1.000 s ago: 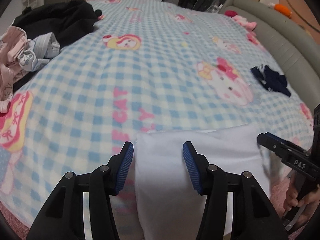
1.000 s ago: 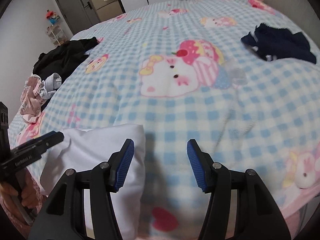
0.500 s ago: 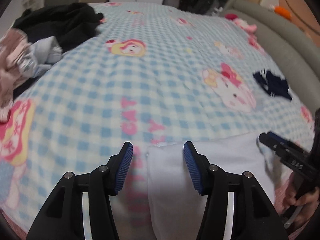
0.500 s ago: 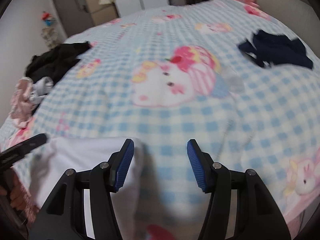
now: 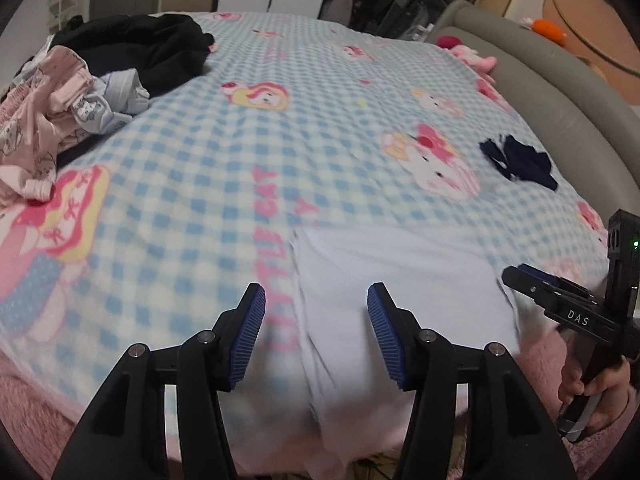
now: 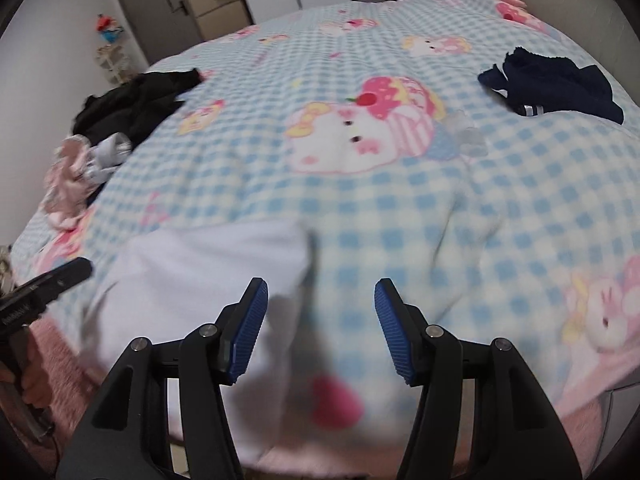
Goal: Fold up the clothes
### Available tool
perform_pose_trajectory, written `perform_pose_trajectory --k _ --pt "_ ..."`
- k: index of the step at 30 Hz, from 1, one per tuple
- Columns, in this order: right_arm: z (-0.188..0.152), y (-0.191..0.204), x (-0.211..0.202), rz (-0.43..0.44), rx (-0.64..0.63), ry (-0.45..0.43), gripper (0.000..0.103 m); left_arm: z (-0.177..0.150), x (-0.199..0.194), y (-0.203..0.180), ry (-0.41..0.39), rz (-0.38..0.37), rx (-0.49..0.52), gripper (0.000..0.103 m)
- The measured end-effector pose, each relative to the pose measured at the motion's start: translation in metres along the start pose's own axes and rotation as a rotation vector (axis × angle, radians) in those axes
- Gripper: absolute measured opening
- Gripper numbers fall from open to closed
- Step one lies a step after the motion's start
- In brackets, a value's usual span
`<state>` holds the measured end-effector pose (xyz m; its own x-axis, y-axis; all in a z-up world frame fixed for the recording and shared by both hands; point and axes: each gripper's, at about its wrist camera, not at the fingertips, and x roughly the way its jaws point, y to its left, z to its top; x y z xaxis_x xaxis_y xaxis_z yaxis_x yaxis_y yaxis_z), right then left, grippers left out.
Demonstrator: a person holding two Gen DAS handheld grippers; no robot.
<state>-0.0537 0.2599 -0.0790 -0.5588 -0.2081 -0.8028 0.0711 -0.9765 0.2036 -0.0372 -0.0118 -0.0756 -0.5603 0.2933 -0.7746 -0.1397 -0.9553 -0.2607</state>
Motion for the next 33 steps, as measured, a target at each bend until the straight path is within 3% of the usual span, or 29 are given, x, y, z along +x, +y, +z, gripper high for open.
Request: perform_pose_trajectory --k 3,11,15,23,27,31,33 --pt "-0.015 0.016 -0.009 0.038 -0.023 0.013 0.057 -0.016 -0.001 -0.006 0.021 -0.038 -0.006 0.055" --pt "-0.043 0.025 0.002 0.042 -0.042 0.069 0.059 -0.037 0.018 0.001 0.113 0.049 -0.021 0.06" --pt "-0.046 0.021 0.002 0.023 -0.046 0.069 0.064 -0.042 0.016 0.004 0.109 0.048 -0.03 0.061" --pt "-0.048 0.005 -0.003 -0.013 -0.024 0.069 0.065 -0.04 0.01 0.018 0.093 0.029 -0.056 0.061" --pt "-0.047 0.001 -0.01 -0.064 -0.037 0.055 0.065 -0.034 0.012 0.014 0.08 0.074 -0.009 0.061" --pt "-0.048 -0.011 -0.011 -0.15 -0.025 0.064 0.065 -0.028 0.009 0.021 0.064 0.03 -0.051 0.061" --pt "-0.046 -0.02 -0.015 -0.111 0.015 0.053 0.064 -0.025 0.008 0.023 0.063 -0.045 -0.073 0.06"
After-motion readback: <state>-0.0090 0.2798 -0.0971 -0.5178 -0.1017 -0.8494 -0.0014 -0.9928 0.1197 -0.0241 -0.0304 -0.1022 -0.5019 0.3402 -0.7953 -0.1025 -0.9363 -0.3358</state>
